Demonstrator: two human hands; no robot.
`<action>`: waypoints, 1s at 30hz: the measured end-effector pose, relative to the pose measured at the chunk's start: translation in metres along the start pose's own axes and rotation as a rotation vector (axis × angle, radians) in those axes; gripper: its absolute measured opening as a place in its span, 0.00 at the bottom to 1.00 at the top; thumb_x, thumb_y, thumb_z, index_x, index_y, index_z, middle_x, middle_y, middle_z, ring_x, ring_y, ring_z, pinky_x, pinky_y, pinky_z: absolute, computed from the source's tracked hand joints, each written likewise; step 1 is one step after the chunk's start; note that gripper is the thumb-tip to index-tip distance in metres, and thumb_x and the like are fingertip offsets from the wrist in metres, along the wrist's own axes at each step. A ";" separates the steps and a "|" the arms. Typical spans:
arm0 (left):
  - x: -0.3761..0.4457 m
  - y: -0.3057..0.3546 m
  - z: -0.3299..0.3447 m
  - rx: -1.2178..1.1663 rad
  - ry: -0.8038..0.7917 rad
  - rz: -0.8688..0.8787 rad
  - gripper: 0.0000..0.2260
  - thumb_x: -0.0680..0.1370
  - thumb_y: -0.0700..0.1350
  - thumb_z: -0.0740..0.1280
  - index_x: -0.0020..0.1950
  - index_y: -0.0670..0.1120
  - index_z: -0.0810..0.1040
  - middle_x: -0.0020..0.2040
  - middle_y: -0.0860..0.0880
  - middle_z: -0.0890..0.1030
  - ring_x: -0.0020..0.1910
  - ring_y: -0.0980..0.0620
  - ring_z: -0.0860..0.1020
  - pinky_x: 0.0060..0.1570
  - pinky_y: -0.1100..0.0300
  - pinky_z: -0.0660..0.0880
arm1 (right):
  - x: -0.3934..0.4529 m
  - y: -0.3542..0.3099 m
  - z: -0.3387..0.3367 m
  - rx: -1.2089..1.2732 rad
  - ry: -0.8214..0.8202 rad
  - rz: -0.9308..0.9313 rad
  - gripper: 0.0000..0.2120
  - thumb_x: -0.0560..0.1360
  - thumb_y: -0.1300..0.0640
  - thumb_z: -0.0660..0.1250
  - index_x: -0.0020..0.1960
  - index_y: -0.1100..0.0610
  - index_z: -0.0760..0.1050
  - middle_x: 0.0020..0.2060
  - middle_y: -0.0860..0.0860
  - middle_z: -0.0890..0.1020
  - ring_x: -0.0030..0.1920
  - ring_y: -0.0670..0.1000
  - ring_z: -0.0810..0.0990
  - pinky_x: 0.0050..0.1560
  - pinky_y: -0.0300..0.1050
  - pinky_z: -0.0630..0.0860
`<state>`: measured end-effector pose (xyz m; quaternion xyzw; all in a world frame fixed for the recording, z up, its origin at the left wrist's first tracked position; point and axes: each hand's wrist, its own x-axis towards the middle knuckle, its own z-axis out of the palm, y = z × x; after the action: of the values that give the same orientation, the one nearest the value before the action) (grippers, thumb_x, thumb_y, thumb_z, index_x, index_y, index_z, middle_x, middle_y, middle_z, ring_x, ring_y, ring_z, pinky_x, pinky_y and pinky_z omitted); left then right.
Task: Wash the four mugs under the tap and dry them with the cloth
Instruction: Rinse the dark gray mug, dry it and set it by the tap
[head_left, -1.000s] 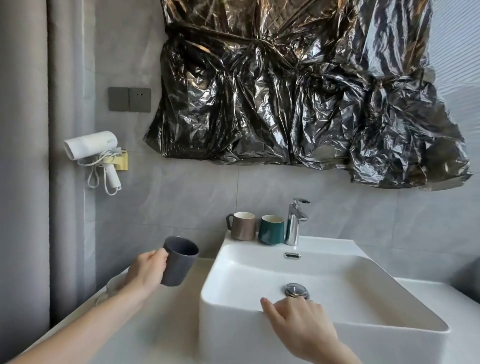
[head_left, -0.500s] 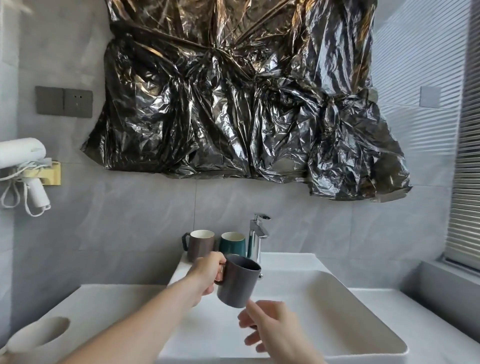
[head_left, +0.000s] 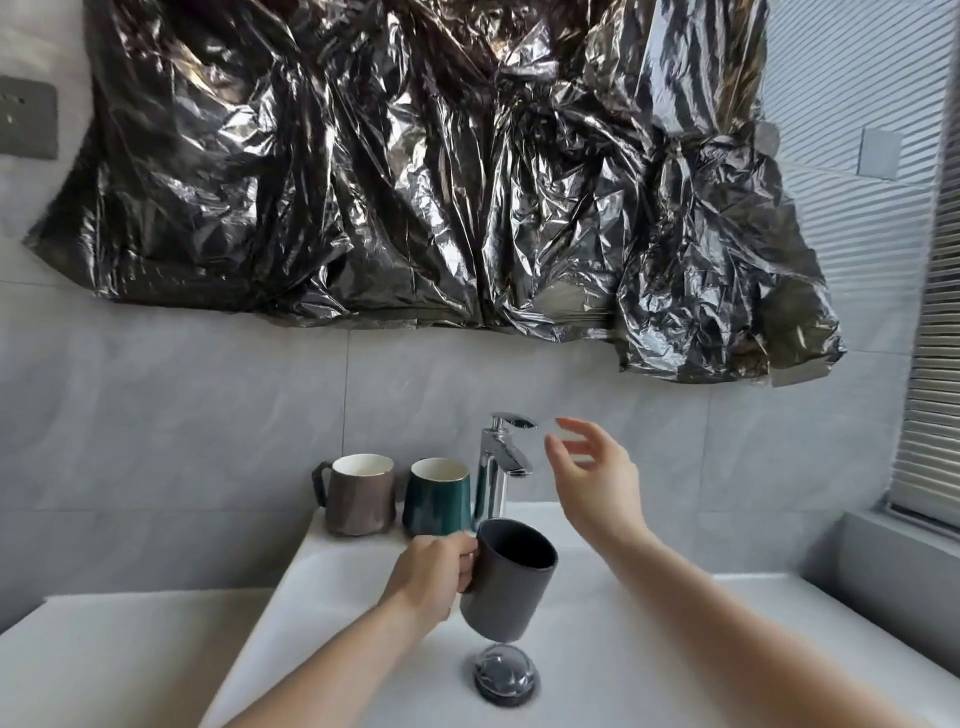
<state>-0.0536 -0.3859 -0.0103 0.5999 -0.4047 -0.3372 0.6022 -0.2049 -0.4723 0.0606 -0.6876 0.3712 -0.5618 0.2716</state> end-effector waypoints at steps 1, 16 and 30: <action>0.001 -0.003 0.002 0.019 0.008 0.024 0.24 0.82 0.33 0.60 0.28 0.50 0.61 0.23 0.53 0.60 0.21 0.57 0.58 0.19 0.68 0.55 | 0.006 0.000 0.007 -0.019 -0.012 -0.024 0.10 0.80 0.48 0.70 0.61 0.43 0.80 0.45 0.40 0.83 0.44 0.38 0.82 0.50 0.44 0.79; 0.002 -0.015 0.001 0.085 0.004 0.051 0.22 0.83 0.39 0.62 0.29 0.48 0.65 0.31 0.45 0.68 0.20 0.55 0.63 0.25 0.64 0.59 | 0.046 -0.004 0.039 -0.112 0.065 -0.044 0.08 0.79 0.50 0.71 0.56 0.44 0.87 0.46 0.45 0.88 0.49 0.48 0.85 0.52 0.45 0.79; 0.004 -0.018 -0.010 0.098 0.002 0.075 0.31 0.84 0.39 0.60 0.19 0.49 0.66 0.30 0.44 0.74 0.22 0.51 0.68 0.25 0.60 0.63 | -0.045 0.068 0.007 -0.034 -0.182 0.135 0.25 0.75 0.64 0.63 0.68 0.47 0.73 0.63 0.46 0.81 0.58 0.47 0.81 0.64 0.51 0.78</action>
<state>-0.0417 -0.3861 -0.0273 0.6134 -0.4425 -0.2936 0.5845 -0.2166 -0.4754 -0.0202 -0.7138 0.4000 -0.4709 0.3297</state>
